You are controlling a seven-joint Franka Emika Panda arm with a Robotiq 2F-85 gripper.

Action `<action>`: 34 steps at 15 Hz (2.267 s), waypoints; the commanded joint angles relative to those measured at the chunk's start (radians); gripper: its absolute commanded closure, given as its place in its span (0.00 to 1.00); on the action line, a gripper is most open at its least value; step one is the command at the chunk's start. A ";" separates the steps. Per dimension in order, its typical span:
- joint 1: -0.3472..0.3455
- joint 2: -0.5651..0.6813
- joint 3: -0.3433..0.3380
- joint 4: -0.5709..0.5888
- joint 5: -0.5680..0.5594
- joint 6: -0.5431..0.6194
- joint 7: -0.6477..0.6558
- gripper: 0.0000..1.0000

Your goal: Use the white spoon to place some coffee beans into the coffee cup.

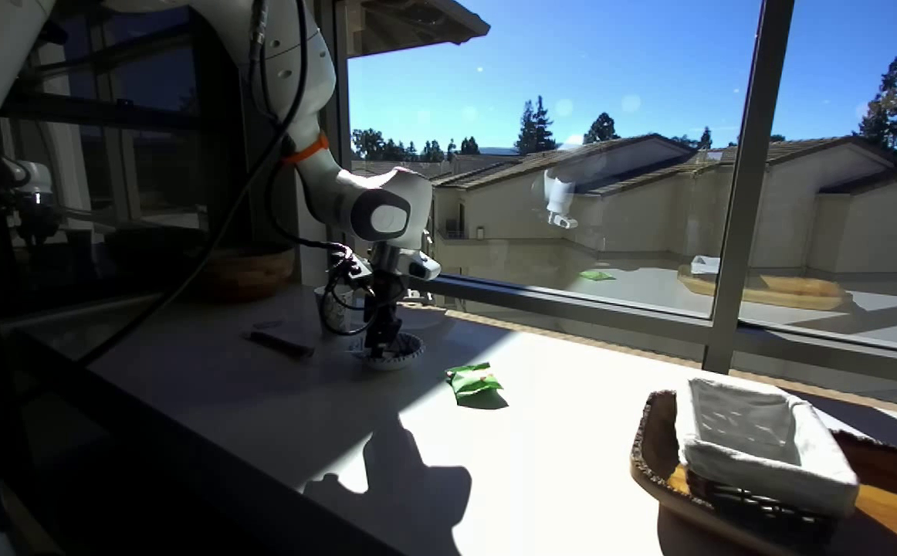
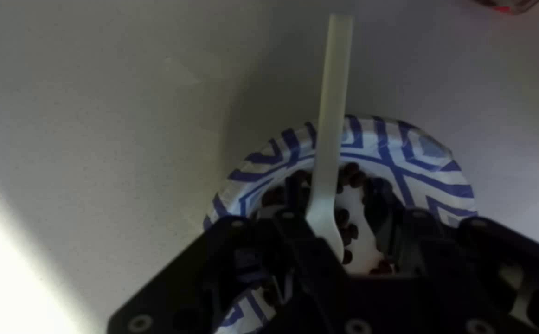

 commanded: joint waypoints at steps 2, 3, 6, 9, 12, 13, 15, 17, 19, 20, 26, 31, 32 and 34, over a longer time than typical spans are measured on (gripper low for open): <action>0.009 0.032 0.005 0.021 -0.014 0.003 0.026 0.62; 0.011 0.034 0.004 0.021 -0.015 0.006 0.026 0.65; 0.013 0.039 0.001 0.022 -0.020 0.008 0.026 0.95; -0.001 0.023 0.016 0.009 0.009 0.006 0.001 0.96; -0.030 -0.010 0.045 -0.012 0.068 0.007 -0.047 0.96; -0.043 -0.020 0.058 -0.017 0.097 0.005 -0.071 0.96; -0.075 -0.038 0.085 -0.022 0.170 -0.015 -0.125 0.96; -0.108 -0.048 0.104 -0.022 0.248 -0.035 -0.173 0.96; -0.145 -0.048 0.121 -0.015 0.326 -0.078 -0.237 0.96; -0.164 -0.046 0.127 -0.008 0.368 -0.117 -0.271 0.96; -0.207 -0.015 0.079 0.019 0.500 -0.319 -0.354 0.96; -0.220 0.037 0.033 0.056 0.546 -0.441 -0.373 0.96; -0.218 0.050 0.025 0.064 0.547 -0.450 -0.370 0.96; -0.218 0.075 0.015 0.081 0.551 -0.467 -0.371 0.96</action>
